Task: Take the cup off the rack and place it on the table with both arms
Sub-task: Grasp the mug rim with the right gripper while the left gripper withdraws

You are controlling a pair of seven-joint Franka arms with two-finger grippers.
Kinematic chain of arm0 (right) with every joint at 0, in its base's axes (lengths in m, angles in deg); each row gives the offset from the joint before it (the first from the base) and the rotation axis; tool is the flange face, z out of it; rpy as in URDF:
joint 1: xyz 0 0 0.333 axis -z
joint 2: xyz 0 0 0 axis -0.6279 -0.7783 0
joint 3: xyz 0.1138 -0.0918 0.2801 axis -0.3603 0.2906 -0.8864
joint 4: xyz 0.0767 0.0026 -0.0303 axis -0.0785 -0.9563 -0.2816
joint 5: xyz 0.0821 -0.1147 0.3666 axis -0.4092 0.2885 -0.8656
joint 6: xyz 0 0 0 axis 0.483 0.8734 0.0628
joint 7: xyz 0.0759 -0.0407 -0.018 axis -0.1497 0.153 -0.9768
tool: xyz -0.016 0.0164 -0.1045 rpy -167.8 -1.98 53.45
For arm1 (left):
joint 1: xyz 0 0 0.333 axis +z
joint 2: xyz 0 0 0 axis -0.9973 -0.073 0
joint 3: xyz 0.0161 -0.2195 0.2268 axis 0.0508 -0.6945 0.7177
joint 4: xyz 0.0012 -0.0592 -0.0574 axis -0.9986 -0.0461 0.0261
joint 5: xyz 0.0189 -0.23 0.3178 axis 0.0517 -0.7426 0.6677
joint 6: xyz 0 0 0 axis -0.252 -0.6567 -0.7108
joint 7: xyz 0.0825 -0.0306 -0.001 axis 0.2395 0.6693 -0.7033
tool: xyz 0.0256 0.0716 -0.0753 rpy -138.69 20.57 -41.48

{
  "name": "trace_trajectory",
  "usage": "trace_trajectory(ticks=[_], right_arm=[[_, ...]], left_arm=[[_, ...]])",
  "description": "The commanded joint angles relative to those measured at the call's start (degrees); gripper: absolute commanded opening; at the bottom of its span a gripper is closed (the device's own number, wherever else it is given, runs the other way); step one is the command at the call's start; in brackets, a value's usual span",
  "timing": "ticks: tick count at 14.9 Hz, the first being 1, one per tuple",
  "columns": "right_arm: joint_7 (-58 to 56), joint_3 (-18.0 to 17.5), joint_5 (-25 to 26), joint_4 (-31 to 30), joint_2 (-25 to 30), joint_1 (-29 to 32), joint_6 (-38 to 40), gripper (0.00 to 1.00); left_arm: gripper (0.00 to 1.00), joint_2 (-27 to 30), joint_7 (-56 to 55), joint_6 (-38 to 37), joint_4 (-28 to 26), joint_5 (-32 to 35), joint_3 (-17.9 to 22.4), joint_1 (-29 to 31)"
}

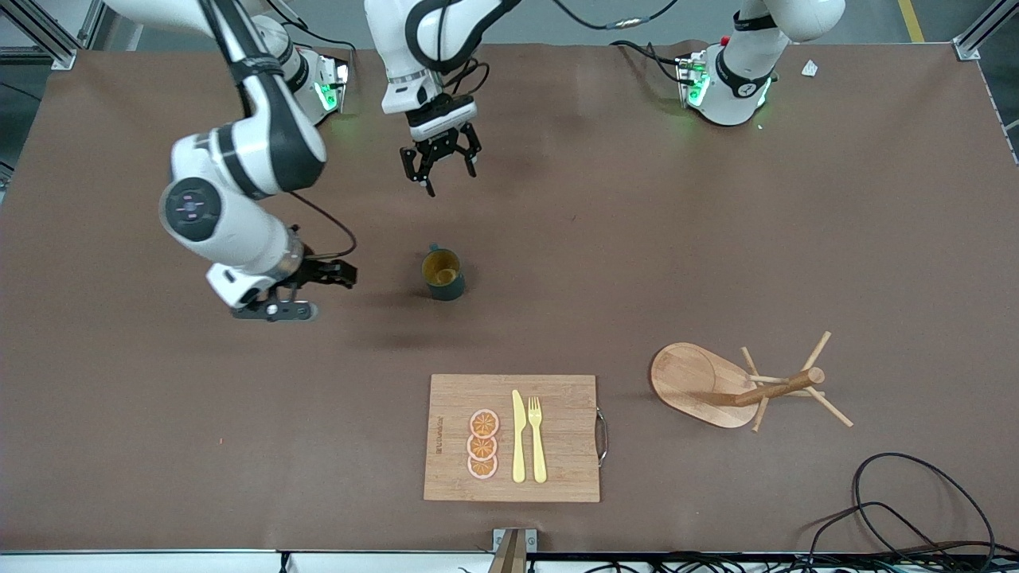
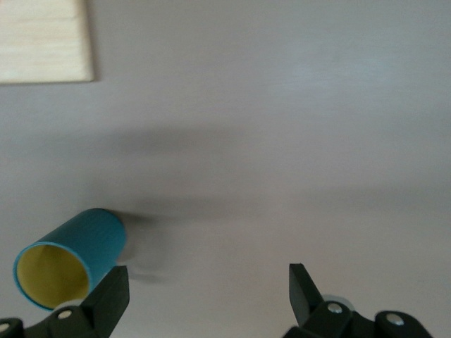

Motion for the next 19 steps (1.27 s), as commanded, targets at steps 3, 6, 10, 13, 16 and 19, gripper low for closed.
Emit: trace_trajectory(ticks=[3,6,10,13,16,19], right_arm=[[0.39,0.60,-3.60,-2.03,-2.19,-5.26,-5.91,1.00],[2.93,0.60,-3.60,-2.47,-2.90,-7.81,-7.76,1.00],[6.44,0.69,-3.60,-7.73,-2.99,-11.67,-15.83,1.00],[7.15,0.69,-3.60,-9.59,-4.74,-13.44,-20.16,0.95],[7.24,0.78,-3.52,-9.59,-6.23,-14.15,-22.00,0.82],[7.16,0.78,-3.52,-9.59,-6.77,-14.58,-22.45,0.56]], left_arm=[[0.99,8.02,12.70,-4.60,-2.82,-7.58,-0.57,11.63],[0.99,10.05,21.75,-7.15,-2.82,-11.45,-0.57,20.50],[1.00,11.98,32.91,-7.24,-2.20,-15.24,-0.57,32.11],[1.00,12.25,41.25,-8.11,-2.46,-15.24,-0.57,38.18],[1.00,13.91,53.55,-9.70,-2.20,-15.24,-0.39,43.45],[1.00,16.55,64.89,-9.70,-2.11,-15.24,-0.66,48.38]])
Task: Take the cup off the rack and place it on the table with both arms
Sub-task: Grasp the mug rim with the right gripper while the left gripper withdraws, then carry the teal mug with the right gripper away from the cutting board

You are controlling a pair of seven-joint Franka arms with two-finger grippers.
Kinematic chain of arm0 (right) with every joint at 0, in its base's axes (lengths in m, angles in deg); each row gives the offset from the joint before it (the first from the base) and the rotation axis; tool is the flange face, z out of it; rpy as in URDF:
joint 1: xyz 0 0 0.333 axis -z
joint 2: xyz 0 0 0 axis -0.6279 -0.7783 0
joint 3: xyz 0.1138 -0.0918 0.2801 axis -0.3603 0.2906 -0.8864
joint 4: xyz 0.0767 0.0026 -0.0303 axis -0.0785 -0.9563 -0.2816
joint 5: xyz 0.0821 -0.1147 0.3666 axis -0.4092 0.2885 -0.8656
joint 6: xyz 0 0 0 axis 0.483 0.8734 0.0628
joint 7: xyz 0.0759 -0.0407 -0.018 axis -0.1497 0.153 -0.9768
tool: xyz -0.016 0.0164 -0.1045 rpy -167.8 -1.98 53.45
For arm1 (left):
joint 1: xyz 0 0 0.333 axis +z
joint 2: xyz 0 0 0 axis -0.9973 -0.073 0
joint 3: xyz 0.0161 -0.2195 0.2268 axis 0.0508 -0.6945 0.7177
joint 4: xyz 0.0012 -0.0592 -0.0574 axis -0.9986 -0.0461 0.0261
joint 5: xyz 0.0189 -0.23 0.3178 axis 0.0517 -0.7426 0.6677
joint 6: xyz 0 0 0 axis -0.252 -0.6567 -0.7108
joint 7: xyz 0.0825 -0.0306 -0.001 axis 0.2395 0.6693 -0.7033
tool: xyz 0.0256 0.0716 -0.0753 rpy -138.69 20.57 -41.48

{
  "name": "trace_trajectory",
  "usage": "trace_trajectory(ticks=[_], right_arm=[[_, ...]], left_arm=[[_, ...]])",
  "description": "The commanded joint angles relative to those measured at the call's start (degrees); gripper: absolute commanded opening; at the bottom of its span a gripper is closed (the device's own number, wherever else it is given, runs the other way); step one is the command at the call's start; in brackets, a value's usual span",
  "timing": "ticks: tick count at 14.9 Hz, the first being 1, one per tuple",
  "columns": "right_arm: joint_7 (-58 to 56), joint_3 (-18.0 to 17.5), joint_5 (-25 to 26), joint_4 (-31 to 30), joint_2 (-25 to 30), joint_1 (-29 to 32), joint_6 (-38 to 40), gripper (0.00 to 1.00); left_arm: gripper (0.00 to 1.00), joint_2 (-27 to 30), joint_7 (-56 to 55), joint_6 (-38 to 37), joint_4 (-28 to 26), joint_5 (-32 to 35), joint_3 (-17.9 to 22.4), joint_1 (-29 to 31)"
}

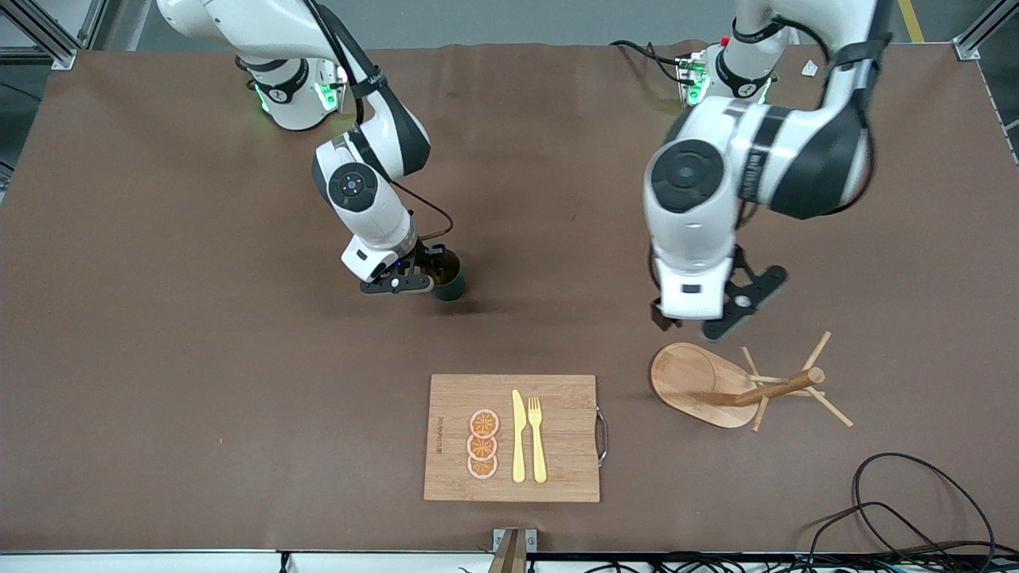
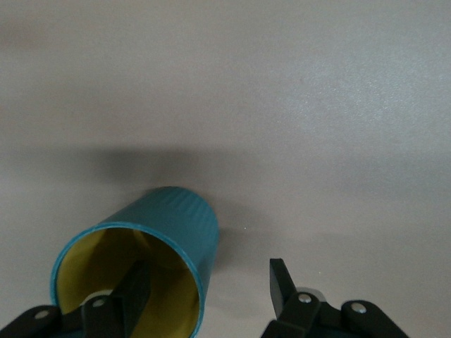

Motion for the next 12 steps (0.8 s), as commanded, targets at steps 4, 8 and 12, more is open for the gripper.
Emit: trace_trajectory(ticks=[4,8,12], right_arm=[[0.06,0.69,-0.58,-0.45,0.21,-1.06,-0.54,0.02],[-2.30,0.69,1.44,-0.18,0.30,-0.45,-0.01,0.00],[-20.64,0.87,1.80,-0.18,2.14,4.29,2.70,0.00]], left_arm=[[1.00,6.44,21.91,-1.06,-0.35,-0.74,-0.83,6.09],[1.00,11.36,36.32,-1.06,0.71,-6.33,-0.65,11.88],[1.00,16.80,53.11,-5.43,-0.17,-14.71,-0.39,19.88]])
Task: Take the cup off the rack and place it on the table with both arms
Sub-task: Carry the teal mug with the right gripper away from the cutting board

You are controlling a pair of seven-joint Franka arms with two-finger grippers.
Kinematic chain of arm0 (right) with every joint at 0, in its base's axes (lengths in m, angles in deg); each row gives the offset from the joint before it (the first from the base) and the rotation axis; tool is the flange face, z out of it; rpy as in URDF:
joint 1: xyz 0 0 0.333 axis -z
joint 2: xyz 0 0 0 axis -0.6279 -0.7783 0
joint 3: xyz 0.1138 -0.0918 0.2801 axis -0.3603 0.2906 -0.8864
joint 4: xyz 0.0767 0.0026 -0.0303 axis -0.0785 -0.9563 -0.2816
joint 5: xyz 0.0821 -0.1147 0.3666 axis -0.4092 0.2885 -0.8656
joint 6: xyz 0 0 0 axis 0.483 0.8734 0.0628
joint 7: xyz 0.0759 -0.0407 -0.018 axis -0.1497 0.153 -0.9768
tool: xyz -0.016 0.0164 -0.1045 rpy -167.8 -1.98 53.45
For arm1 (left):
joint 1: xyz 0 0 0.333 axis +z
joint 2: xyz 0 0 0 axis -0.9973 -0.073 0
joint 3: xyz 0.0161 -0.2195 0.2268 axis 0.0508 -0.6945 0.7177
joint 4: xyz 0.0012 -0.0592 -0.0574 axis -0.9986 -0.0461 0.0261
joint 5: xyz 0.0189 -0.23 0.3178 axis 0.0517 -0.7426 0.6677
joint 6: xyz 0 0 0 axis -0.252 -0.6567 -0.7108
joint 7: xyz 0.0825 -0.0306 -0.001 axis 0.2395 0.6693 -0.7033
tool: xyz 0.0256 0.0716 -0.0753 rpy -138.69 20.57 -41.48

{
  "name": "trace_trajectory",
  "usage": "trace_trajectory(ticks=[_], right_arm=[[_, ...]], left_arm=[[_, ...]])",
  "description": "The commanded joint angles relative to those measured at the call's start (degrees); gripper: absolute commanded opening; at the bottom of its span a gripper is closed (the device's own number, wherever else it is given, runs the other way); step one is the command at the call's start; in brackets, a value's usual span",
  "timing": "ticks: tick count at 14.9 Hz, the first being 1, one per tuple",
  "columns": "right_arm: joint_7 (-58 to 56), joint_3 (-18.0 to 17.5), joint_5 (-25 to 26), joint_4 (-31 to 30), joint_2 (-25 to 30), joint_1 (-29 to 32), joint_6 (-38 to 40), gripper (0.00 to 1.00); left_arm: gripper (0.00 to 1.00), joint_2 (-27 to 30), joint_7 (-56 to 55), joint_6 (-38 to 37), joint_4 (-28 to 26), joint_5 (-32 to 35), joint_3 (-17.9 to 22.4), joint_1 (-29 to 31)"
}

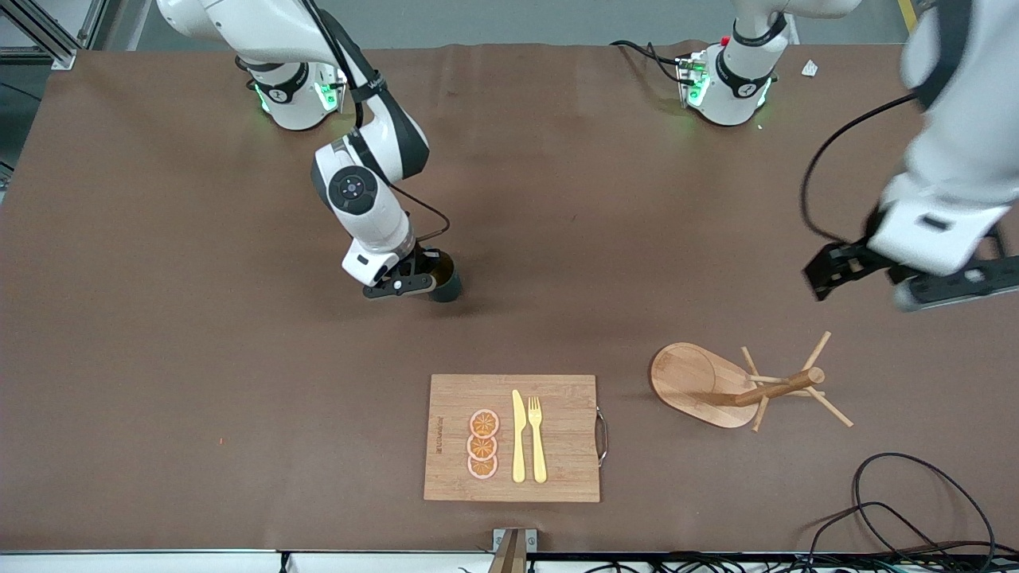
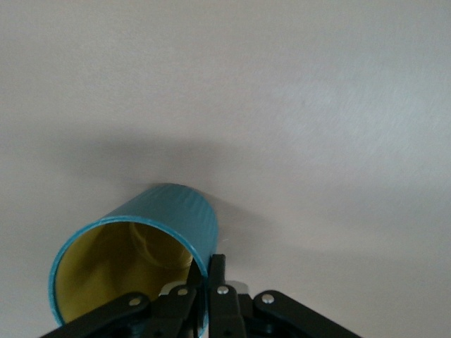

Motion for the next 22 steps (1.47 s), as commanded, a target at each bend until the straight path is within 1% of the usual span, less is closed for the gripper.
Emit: trace_trajectory(ticks=[1,4,7,9,11,13,14,17,20,22], right_arm=[[-11.08,-0.27,0.74,-0.47,3.34,4.86,3.35,0.00],[-23.98,-0.18,0.83,-0.74,5.72,10.39,6.69,0.00],[-39.88,-0.10,0.92,-2.92,8.09,16.98,8.29,0.00],[-51.22,-0.10,1.18,-4.86,9.32,22.25,7.93,0.00],[-60.81,-0.18,2.76,-5.75,10.03,27.09,7.93,0.00],[-70.04,-0.18,4.60,-5.84,9.94,31.92,7.58,0.00],[-74.69,-0.18,4.70,-5.92,9.68,33.95,6.63,0.00],[-87.53,-0.18,4.87,-7.85,9.33,38.61,1.80,0.00],[-92.22,-0.27,4.88,-8.91,8.37,41.52,-1.29,0.00],[-93.37,-0.27,4.88,-9.26,7.40,42.14,-2.17,0.00]], left_arm=[[1.00,4.08,10.15,-5.00,-1.35,-3.55,-0.27,3.99],[1.00,6.63,17.19,-9.39,-1.61,-5.22,-0.36,7.33],[1.00,8.66,17.91,-10.20,-3.80,-6.54,-0.97,9.79],[1.00,9.18,17.04,-10.37,-4.07,-6.63,-3.86,11.29],[1.00,9.54,16.33,-10.46,-4.33,-6.28,-6.32,12.00],[1.00,9.71,15.20,-10.38,-5.21,-6.01,-6.86,12.17],[1.00,9.98,14.84,-10.38,-5.82,-6.01,-7.12,12.44],[1.00,11.38,14.58,-9.85,-8.63,-5.84,-10.28,14.37],[1.00,12.17,12.55,-9.85,-9.08,-5.84,-10.64,14.11],[1.00,12.62,12.47,-10.02,-9.08,-5.84,-11.69,14.02]])
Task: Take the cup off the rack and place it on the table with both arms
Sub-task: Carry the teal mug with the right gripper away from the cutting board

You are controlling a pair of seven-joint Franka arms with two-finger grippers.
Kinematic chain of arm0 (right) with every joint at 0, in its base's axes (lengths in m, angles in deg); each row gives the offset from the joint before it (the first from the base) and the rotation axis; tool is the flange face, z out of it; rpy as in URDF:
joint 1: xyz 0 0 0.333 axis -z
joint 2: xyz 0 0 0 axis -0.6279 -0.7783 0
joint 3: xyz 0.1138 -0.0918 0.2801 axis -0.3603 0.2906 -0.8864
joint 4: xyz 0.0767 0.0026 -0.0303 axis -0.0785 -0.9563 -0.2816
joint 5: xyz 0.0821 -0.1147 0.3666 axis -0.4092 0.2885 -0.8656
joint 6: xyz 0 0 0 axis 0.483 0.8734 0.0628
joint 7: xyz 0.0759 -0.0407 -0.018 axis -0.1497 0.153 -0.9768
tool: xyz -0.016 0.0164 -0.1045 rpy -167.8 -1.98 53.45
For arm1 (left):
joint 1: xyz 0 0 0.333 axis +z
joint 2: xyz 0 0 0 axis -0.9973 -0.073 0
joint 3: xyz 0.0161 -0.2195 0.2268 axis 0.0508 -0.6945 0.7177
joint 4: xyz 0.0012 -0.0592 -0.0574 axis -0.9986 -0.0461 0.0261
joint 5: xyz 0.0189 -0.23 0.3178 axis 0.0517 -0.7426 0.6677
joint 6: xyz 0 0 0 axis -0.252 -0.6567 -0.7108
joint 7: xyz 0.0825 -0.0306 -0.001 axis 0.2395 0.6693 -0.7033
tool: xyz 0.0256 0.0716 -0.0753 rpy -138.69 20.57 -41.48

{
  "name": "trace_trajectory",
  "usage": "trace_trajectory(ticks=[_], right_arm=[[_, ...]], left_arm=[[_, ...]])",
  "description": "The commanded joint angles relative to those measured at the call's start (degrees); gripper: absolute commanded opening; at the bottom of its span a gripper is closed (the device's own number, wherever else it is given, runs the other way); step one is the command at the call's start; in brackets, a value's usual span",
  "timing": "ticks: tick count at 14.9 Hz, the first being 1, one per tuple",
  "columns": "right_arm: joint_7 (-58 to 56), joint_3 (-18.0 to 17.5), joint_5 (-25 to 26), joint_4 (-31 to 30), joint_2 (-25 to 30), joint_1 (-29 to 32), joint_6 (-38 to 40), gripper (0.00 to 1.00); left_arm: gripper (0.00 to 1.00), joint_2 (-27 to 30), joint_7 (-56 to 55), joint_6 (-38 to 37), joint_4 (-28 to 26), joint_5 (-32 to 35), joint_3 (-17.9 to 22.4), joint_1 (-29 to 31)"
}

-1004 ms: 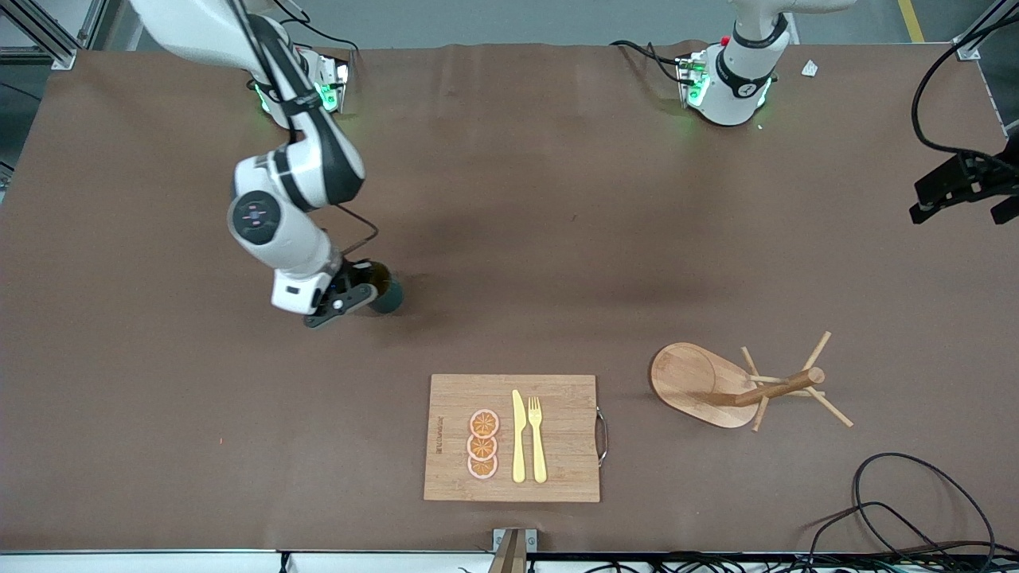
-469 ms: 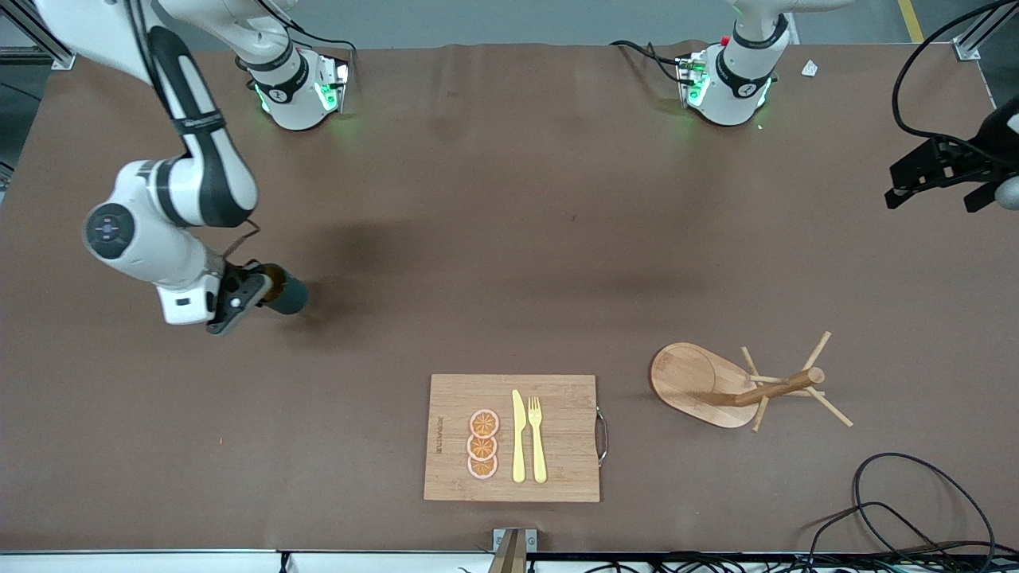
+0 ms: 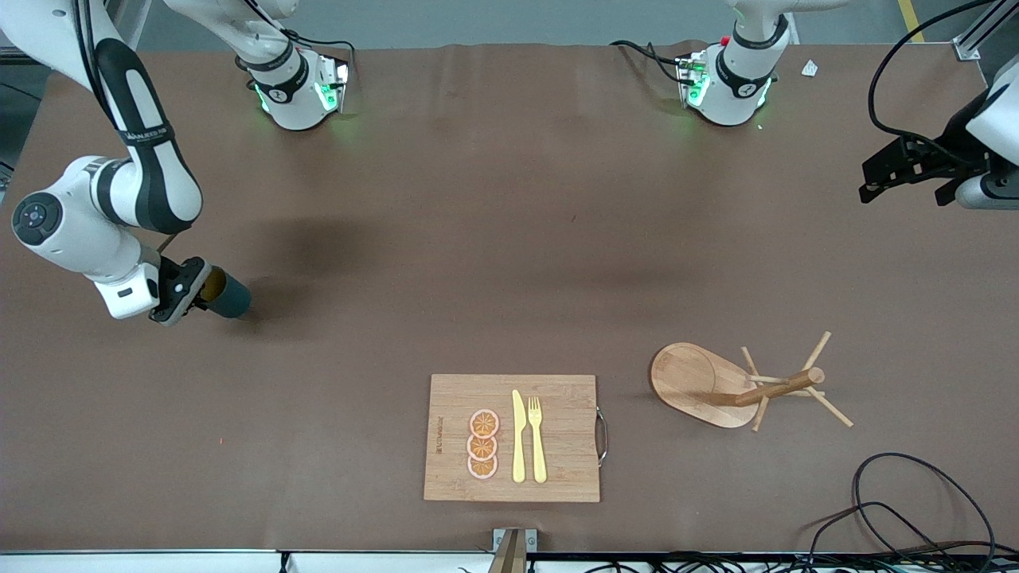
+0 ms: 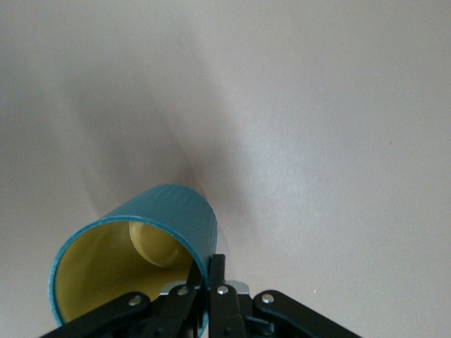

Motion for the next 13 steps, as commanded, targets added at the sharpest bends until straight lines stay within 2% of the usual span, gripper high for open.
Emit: trace_trajectory(ticks=[1,11,12,13], right_arm=[[-2.00,-1.22,0.49,-1.82,0.15,1.78,-1.64,0.00],[-3.94,-1.40,0.49,-2.25,-1.43,0.55,-1.73,0.02],[-3.85,-1.40,0.49,-2.17,-1.43,0.55,-1.64,0.17],[-3.85,-1.40,0.49,-2.08,-1.43,0.55,-1.64,0.69]], left_arm=[[1.00,2.42,-0.55,0.10,-2.18,-0.03,-1.39,0.49],[1.00,3.03,1.03,-2.36,-2.27,-0.03,-1.83,-0.13],[1.00,2.77,1.12,-2.19,-2.01,-0.12,-1.83,-0.13],[1.00,2.33,1.12,-2.01,-1.05,-0.03,-1.83,-0.21]])
